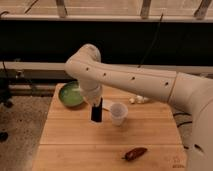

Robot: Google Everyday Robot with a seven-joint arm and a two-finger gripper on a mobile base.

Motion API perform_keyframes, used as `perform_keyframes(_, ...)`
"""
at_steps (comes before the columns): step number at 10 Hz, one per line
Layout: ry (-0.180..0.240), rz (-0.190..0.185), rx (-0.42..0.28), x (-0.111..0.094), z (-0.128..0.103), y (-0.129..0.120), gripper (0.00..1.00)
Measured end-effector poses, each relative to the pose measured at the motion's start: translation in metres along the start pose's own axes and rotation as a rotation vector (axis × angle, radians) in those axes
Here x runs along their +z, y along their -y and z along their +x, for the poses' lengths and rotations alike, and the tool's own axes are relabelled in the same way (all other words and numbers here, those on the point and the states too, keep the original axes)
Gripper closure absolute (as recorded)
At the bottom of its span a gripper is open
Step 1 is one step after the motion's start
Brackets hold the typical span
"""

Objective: Place the eraser in the ceramic cup

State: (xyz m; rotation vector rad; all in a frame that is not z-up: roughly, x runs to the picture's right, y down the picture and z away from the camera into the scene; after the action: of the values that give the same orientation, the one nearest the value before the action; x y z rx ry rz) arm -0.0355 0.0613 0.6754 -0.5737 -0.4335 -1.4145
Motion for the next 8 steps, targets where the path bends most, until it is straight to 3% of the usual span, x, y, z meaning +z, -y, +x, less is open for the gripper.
perform_keyframes(8,0.037,-0.069,0.124,-0.002,0.024,-0.07,1.0)
